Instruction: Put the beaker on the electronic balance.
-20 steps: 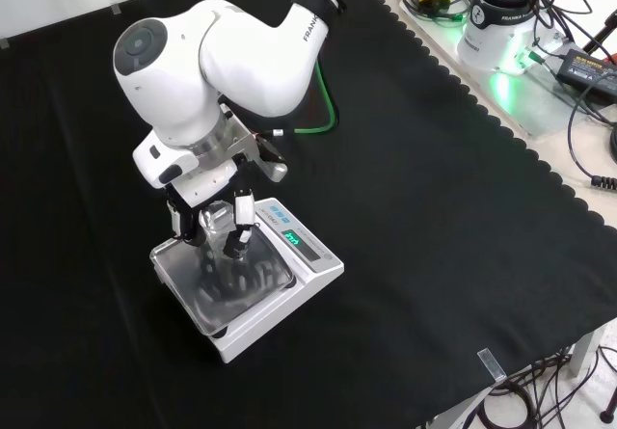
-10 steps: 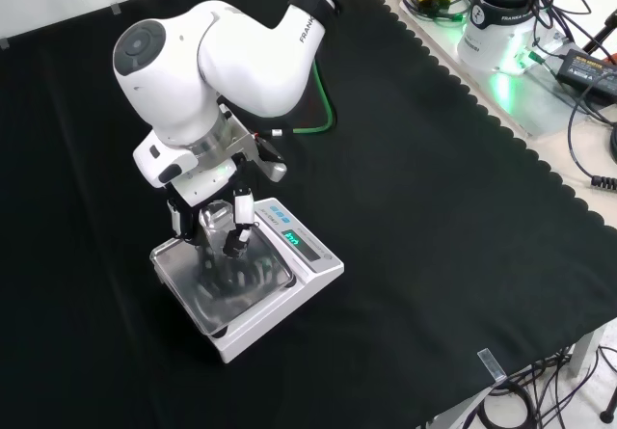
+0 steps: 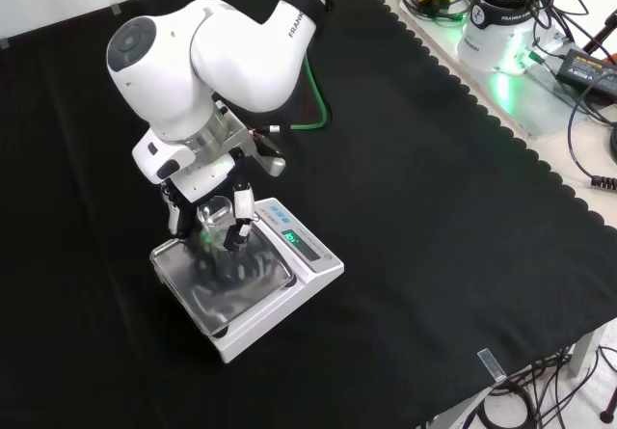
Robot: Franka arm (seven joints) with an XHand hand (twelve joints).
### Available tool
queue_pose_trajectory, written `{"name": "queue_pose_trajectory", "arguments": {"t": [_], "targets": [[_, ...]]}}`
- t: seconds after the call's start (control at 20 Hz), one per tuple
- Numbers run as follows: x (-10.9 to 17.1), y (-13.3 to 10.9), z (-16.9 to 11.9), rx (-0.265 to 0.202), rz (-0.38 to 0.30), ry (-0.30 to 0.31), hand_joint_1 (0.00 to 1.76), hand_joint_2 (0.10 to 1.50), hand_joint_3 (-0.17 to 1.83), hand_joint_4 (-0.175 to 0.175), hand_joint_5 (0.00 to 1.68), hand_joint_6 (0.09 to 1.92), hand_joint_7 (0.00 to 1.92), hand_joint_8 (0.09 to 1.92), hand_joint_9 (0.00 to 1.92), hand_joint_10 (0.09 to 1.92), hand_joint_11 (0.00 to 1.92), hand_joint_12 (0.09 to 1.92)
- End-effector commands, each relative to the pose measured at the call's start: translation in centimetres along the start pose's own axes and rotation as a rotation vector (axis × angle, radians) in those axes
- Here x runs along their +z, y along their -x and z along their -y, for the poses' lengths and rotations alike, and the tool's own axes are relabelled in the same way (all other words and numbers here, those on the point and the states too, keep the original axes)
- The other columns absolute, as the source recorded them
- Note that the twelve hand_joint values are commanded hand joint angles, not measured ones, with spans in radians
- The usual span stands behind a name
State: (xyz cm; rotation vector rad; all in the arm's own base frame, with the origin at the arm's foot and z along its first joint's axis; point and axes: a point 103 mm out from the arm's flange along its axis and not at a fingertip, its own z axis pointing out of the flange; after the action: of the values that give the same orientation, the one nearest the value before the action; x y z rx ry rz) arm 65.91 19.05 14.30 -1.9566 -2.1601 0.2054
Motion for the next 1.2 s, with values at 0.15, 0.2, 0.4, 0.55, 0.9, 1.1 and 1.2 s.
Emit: {"name": "queue_pose_trajectory", "arguments": {"t": [0.15, 0.2, 0.4, 0.55, 0.9, 1.1, 1.2], "targets": [[-3.3, 1.3, 1.6, -0.039, -0.009, -0.030, 0.63, 0.65, 0.30, -0.112, 0.27, 0.54, 0.25, 0.90, 0.32, 0.88, 0.37, 1.47], [-3.9, 1.6, 2.0, -0.048, -0.027, -0.033, 0.61, 0.66, 0.27, -0.112, 0.26, 0.48, 0.21, 0.89, 0.25, 0.91, 0.32, 1.48], [-6.7, 3.6, 4.0, -0.105, -0.131, -0.047, 0.57, 0.69, 0.19, -0.111, 0.27, 0.34, 0.15, 0.88, 0.16, 0.95, 0.24, 1.50], [-9.2, 5.9, 6.1, -0.138, -0.244, -0.046, 0.56, 0.70, 0.17, -0.111, 0.29, 0.31, 0.14, 0.88, 0.15, 0.95, 0.22, 1.50], [-14.5, 12.2, 12.2, -0.161, -0.409, -0.006, 0.56, 0.71, 0.16, -0.111, 0.33, 0.31, 0.16, 0.89, 0.15, 0.95, 0.21, 1.50], [-16.2, 14.0, 15.7, -0.171, -0.486, 0.049, 0.56, 0.71, 0.16, -0.112, 0.35, 0.31, 0.19, 0.89, 0.15, 0.96, 0.22, 1.50], [-16.4, 14.2, 16.9, -0.162, -0.498, 0.058, 0.56, 0.71, 0.15, -0.112, 0.35, 0.31, 0.20, 0.89, 0.16, 0.96, 0.22, 1.50]]}}
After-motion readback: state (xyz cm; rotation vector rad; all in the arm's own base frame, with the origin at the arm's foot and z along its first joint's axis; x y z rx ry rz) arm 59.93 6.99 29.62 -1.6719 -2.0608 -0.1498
